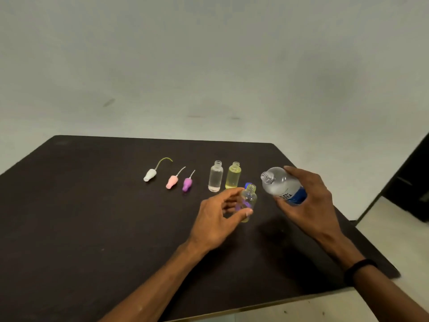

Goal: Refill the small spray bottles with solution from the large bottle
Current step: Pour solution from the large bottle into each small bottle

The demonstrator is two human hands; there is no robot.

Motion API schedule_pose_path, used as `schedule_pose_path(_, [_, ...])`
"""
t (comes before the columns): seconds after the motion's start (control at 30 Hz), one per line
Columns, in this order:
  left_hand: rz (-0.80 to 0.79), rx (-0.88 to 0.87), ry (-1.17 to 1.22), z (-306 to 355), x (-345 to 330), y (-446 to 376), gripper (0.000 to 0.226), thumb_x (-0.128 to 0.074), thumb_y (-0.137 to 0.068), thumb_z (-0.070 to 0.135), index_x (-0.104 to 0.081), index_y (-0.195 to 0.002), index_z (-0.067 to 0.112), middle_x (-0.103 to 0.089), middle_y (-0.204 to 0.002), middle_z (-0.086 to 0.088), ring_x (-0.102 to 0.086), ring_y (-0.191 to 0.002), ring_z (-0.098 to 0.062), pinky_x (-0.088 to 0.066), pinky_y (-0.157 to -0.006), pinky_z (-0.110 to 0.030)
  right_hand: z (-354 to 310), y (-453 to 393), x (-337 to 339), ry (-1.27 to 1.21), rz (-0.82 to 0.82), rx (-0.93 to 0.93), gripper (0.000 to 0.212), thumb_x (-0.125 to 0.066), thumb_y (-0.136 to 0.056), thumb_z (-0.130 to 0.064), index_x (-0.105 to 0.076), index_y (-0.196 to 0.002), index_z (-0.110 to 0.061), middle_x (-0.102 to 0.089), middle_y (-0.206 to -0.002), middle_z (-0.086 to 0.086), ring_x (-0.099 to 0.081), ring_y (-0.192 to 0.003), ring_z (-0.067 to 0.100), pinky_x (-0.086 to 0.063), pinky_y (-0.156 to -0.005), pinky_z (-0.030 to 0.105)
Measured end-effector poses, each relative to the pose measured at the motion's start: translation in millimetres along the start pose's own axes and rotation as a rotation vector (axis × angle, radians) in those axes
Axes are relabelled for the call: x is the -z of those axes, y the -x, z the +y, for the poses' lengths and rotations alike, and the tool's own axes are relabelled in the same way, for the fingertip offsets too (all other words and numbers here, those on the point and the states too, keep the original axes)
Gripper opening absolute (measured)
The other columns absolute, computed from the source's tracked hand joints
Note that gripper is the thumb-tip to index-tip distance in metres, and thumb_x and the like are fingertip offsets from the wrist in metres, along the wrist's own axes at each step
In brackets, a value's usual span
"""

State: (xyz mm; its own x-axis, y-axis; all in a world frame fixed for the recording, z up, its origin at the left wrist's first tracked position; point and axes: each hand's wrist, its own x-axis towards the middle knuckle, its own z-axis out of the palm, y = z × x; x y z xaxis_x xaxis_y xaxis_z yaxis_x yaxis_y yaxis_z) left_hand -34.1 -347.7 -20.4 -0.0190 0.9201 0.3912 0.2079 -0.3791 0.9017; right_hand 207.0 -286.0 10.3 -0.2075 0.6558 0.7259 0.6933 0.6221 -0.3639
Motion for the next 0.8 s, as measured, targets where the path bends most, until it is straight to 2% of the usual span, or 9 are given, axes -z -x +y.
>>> schedule_pose_path(0.1, [-0.022, -0.015, -0.006, -6, 0, -4, 0.054, -0.083, -0.087, 0.016, -0.064, -0.137, 0.023, -0.077, -0.113, 0.009, -0.073, -0.105, -0.003, -0.057, -0.097, -0.024, 7, -2, 4, 0.035, -0.011, 0.041, 0.085, -0.097, -0.067, -0.007, -0.059, -0.142, -0.019, -0.063, -0.135, 0.001, -0.056, -0.121, 0.018, -0.056, -0.095, 0.061])
schedule_pose_path(0.2, [-0.027, -0.012, -0.011, -7, 2, -4, 0.055, -0.082, -0.088, 0.017, -0.063, -0.139, 0.023, -0.076, -0.116, 0.011, -0.072, -0.107, -0.001, -0.056, -0.098, -0.022, 9, -3, 6, 0.073, -0.028, 0.064, 0.086, -0.098, -0.067, -0.009, -0.059, -0.143, -0.015, -0.064, -0.137, 0.008, -0.059, -0.124, 0.028, -0.055, -0.097, 0.064])
schedule_pose_path(0.4, [-0.035, -0.027, -0.063, -8, 4, -3, 0.057, -0.083, -0.088, 0.022, -0.062, -0.141, 0.024, -0.072, -0.116, 0.018, -0.068, -0.109, 0.005, -0.053, -0.097, -0.016, 9, -7, 6, 0.103, -0.056, 0.114, 0.086, -0.099, -0.066, -0.010, -0.060, -0.142, -0.010, -0.065, -0.138, 0.013, -0.060, -0.126, 0.034, -0.053, -0.101, 0.066])
schedule_pose_path(0.63, [0.012, -0.053, -0.070, -8, 3, -2, 0.055, -0.084, -0.086, 0.022, -0.065, -0.137, 0.021, -0.075, -0.119, 0.012, -0.070, -0.110, 0.000, -0.056, -0.101, -0.025, 11, -10, 2, 0.157, -0.078, 0.199, 0.087, -0.099, -0.066, -0.013, -0.059, -0.143, -0.013, -0.065, -0.138, 0.011, -0.060, -0.128, 0.035, -0.047, -0.106, 0.067])
schedule_pose_path(0.8, [0.006, -0.058, -0.060, -8, 3, -1, 0.057, -0.084, -0.086, 0.022, -0.063, -0.139, 0.020, -0.075, -0.116, 0.010, -0.070, -0.106, -0.001, -0.057, -0.096, -0.023, 15, -9, 3, 0.153, -0.065, 0.204, 0.087, -0.099, -0.066, -0.012, -0.059, -0.144, -0.015, -0.065, -0.138, 0.011, -0.060, -0.127, 0.034, -0.047, -0.106, 0.065])
